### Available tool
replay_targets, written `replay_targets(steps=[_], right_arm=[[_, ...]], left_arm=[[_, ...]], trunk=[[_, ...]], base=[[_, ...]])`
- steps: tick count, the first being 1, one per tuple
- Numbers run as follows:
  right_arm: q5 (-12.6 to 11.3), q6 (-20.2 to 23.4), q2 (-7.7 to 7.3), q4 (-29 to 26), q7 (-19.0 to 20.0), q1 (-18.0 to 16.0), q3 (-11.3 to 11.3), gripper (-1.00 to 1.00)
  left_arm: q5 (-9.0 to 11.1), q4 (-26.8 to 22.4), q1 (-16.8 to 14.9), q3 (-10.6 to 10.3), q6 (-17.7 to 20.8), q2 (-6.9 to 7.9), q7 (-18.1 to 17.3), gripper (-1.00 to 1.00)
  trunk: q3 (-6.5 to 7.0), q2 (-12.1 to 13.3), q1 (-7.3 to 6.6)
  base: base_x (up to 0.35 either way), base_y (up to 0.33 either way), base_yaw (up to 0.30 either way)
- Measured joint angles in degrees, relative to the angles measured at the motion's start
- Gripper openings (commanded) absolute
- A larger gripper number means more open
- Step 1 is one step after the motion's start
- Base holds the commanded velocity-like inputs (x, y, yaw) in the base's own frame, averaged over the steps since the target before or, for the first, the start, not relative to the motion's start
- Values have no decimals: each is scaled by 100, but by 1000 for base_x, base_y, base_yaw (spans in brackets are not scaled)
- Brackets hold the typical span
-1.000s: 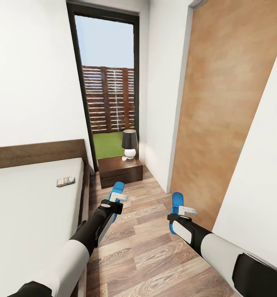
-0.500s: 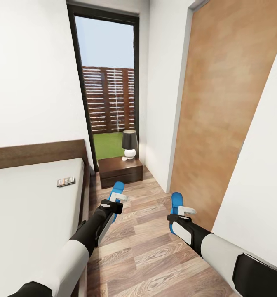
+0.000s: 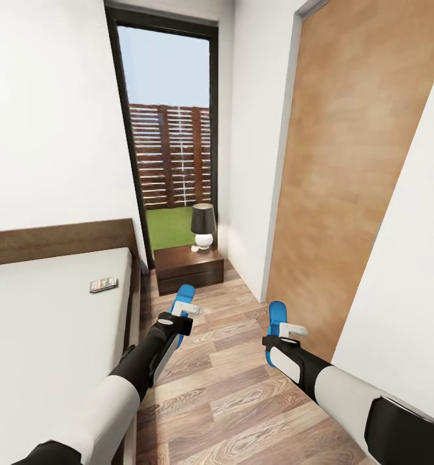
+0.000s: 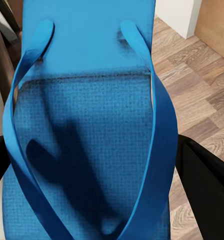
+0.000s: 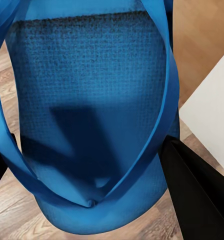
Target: In the bedroom, move the book from the bed onto either nightstand, and place the two sandals side by side next to the bed.
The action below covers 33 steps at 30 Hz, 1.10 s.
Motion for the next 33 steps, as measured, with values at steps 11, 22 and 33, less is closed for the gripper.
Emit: replay_targets(steps=[11,22,33], right_arm=[[1,5,0,5,-1,0,0,-100],[1,-10,0,5,0,-1,0,-100],[2,-10,0,0,-1,-3,0,-100]], left_arm=[[-2,2,0,0,0,0,0,-100],[-2,143,-1,-6,-119,0,1,-100],[-2,169,-3,-7,-181,0,6,-100]], trunk=[[0,0,0],[16,-2,0],[97,-8,1]], base=[[0,0,0],[0,0,-14],[0,0,-47]])
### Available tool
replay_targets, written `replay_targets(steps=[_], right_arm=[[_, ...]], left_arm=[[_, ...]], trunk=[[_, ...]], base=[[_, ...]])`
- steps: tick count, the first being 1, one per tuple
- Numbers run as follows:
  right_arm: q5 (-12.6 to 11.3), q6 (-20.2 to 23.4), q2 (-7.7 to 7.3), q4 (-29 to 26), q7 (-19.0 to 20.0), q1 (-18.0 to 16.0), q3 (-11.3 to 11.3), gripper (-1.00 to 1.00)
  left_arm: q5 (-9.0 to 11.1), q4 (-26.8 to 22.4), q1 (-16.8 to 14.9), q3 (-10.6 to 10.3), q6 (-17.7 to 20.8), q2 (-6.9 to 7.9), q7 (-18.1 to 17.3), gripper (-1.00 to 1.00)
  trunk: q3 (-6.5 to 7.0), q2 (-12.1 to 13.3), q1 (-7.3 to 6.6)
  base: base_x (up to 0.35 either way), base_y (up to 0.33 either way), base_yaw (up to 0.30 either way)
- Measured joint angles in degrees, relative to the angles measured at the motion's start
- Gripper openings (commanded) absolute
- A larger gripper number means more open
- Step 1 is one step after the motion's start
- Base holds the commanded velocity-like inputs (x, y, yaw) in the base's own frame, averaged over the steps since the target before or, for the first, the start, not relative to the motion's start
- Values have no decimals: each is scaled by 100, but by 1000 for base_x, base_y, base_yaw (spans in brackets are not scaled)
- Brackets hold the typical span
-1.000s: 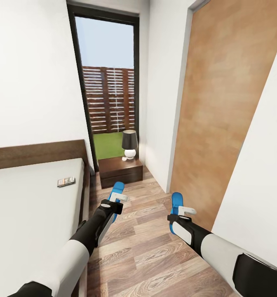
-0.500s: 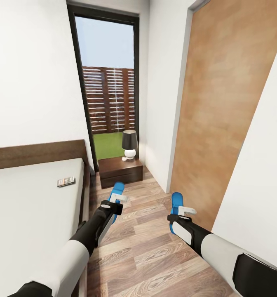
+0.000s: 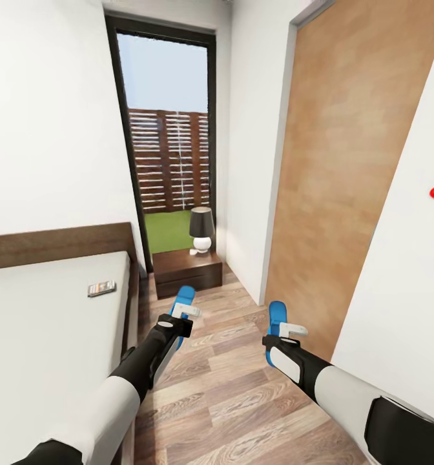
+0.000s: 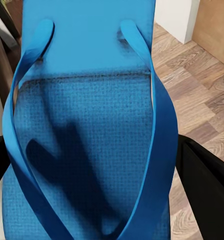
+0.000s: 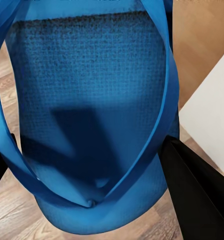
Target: In the bedroom, move the book from the bed onto either nightstand, and place the two sandals side by side next to the bed.
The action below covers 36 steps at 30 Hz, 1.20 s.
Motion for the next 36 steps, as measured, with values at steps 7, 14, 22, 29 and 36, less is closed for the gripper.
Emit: replay_targets(steps=[7,14,22,29,36], right_arm=[[0,0,1,2,0,0,0,-100],[0,0,8,4,0,0,0,-100],[1,0,8,4,0,0,0,-100],[0,0,16,4,0,0,0,-100],[-1,0,17,3,0,0,1,-100]], left_arm=[[0,1,0,0,-4,0,0,-100],[0,1,0,0,-8,0,-1,-100],[0,1,0,0,-9,0,0,-100],[0,1,0,0,-11,0,-3,-100],[0,1,0,0,-12,0,-2,-100]], trunk=[[62,0,0],[125,0,0],[197,0,0],[258,0,0],[320,0,0]], base=[[0,0,-5],[0,0,0],[0,0,0],[0,0,0],[0,0,0]])
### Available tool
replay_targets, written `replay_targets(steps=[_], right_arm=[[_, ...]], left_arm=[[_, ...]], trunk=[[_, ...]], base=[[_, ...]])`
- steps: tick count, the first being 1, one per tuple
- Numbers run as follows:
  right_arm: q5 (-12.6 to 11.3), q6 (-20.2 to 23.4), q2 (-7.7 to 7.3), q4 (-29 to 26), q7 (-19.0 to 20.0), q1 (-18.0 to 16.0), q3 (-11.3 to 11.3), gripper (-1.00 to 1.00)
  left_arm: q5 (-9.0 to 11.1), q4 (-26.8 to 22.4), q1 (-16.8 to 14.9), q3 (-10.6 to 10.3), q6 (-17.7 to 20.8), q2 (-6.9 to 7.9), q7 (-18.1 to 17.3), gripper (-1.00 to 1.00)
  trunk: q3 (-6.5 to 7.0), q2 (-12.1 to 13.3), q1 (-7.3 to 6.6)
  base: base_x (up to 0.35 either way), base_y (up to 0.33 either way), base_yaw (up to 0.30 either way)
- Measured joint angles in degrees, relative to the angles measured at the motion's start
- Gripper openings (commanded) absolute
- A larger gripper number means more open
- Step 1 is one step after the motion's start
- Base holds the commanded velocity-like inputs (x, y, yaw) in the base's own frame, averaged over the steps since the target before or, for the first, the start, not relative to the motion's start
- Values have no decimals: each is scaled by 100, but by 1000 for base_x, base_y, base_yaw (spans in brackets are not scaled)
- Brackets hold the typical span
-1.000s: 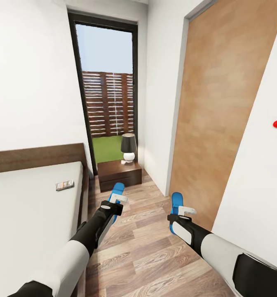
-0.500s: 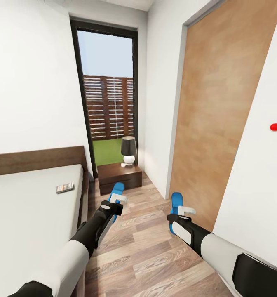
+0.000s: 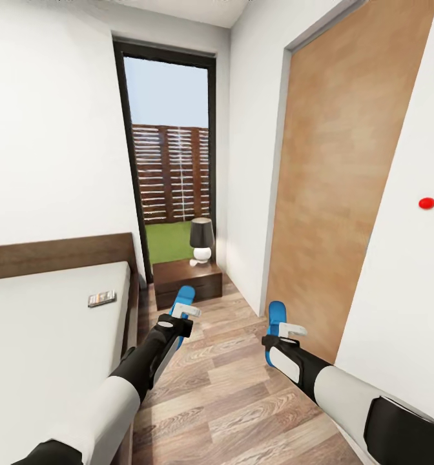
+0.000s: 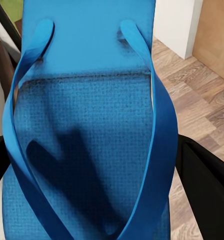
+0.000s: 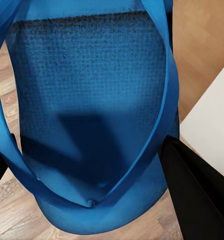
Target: In the bedroom, move the book from the bed onto either nightstand, and place the two sandals side by side next to the bed.
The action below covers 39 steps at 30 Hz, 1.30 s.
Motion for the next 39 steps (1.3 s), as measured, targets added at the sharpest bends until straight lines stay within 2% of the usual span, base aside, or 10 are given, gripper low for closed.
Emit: replay_targets(steps=[39], right_arm=[[-3,0,8,-2,-1,0,11,-100]], left_arm=[[1,0,0,0,0,0,-6,-100]], trunk=[[242,0,0]], base=[[0,0,0]])
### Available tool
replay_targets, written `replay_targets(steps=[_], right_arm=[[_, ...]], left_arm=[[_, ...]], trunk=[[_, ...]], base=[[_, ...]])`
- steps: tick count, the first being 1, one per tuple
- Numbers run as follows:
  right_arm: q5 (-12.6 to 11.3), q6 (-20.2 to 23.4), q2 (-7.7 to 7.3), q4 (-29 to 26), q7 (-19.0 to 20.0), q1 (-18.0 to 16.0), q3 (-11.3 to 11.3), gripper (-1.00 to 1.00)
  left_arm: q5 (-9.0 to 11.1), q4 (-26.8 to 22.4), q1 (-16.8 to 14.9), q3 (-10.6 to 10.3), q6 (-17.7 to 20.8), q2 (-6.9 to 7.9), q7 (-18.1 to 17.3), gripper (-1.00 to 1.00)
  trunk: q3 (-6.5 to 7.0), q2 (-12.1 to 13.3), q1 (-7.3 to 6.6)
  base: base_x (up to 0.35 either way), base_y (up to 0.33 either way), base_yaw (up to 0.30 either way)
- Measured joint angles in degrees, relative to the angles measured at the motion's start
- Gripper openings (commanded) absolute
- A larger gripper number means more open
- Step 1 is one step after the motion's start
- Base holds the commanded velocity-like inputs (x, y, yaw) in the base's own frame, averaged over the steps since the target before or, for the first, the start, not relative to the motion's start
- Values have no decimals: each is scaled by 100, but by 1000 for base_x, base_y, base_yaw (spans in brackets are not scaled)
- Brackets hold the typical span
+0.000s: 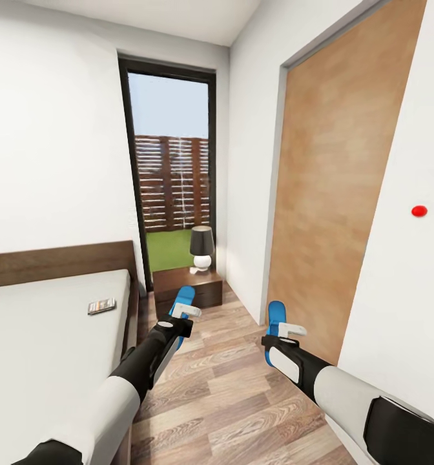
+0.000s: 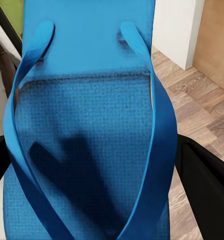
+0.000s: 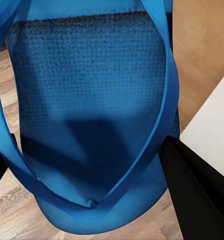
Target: In the bedroom, move the book from the bed onto either nightstand, and place the two sandals side by side next to the bed.
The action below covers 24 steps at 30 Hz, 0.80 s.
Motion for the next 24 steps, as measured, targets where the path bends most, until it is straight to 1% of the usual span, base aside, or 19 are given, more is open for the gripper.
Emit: replay_targets(steps=[24], right_arm=[[-1,0,0,0,0,0,0,-100]], left_arm=[[1,0,0,0,0,0,0,-100]], trunk=[[13,0,0]], base=[[0,0,0]])
